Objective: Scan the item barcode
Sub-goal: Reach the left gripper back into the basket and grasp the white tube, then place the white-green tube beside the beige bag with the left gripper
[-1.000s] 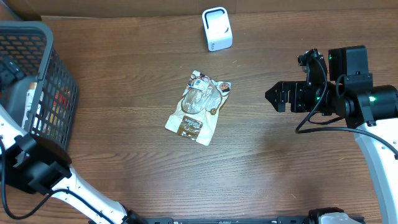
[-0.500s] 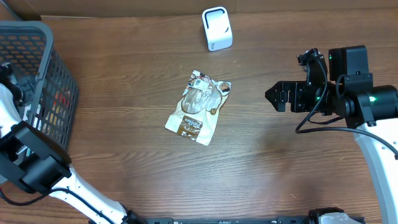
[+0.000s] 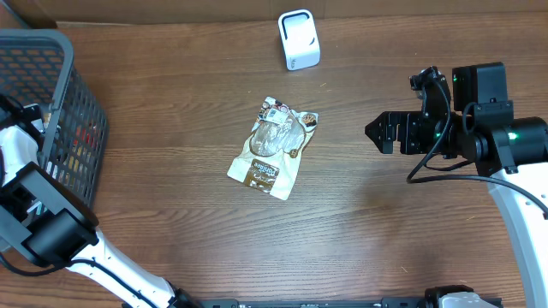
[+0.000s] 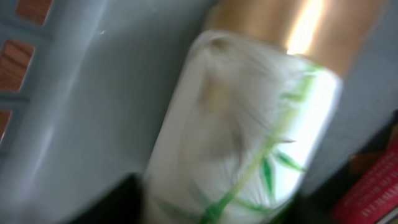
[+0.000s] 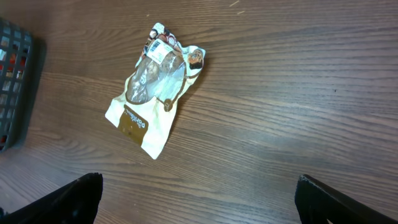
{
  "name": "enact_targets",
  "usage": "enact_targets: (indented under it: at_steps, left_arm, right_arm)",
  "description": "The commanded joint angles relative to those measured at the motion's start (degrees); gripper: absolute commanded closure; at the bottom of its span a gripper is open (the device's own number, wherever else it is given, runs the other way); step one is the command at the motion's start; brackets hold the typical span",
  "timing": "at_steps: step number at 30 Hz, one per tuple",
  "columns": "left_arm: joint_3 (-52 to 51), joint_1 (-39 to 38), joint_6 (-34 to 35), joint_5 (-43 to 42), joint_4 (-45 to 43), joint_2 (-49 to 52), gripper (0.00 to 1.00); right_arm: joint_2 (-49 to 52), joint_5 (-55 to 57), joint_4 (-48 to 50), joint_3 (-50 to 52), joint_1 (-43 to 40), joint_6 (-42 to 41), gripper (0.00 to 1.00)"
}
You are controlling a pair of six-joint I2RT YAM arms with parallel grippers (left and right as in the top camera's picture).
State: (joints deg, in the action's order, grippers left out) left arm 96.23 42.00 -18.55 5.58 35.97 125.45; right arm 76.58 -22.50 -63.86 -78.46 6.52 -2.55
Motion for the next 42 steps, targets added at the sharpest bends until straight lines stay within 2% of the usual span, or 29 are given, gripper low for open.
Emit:
enact_targets:
  at_steps: [1, 4, 9, 15, 20, 25, 31, 34, 37, 42]
  left_arm:
    - [-3.1, -0.3, -0.3, 0.2, 0.9, 0.6, 0.77]
    - [-2.9, -0.3, 1.0, -1.2, 0.0, 0.5, 0.95]
    - [1.2, -0.5, 3.5, -2.5, 2.1, 0.3, 0.96]
    - [14.4, -0.5, 8.4, -3.0, 10.9, -0.1, 0.96]
    - [25.5, -0.4, 11.2, -9.8, 17.7, -2.3, 0.96]
    - [34.4, -0.4, 12.9, -13.1, 21.7, -6.6, 0.96]
    - [36.6, -0.5, 13.5, -21.5, 22.6, -15.6, 0.96]
    - [36.6, -0.6, 13.9, -31.4, 24.6, -22.4, 0.96]
    - [36.6, -1.0, 13.9, -37.5, 27.5, -27.4, 0.96]
    - [36.6, -5.9, 13.8, -41.1, 35.6, -31.7, 0.96]
  right_arm:
    - [0.0, -0.1, 0.3, -1.4, 0.3, 0.5, 0.00]
    - [0.0, -0.1, 0.3, -1.4, 0.3, 0.5, 0.00]
    - [0.0, -0.1, 0.5, -1.4, 0.3, 0.5, 0.00]
    - [0.0, -0.1, 0.6, -1.4, 0.3, 0.5, 0.00]
    - [0.0, -0.1, 0.5, -1.4, 0.3, 0.5, 0.00]
    - [0.0, -0.1, 0.5, -1.4, 0.3, 0.5, 0.00]
    - [0.0, -0.1, 0.5, -1.4, 0.3, 0.5, 0.00]
    - [0.0, -0.1, 0.5, -1.4, 0.3, 0.5, 0.00]
    - [0.0, -0.1, 0.5, -1.4, 0.3, 0.5, 0.00]
    - [0.0, -0.1, 0.5, -1.4, 0.3, 0.5, 0.00]
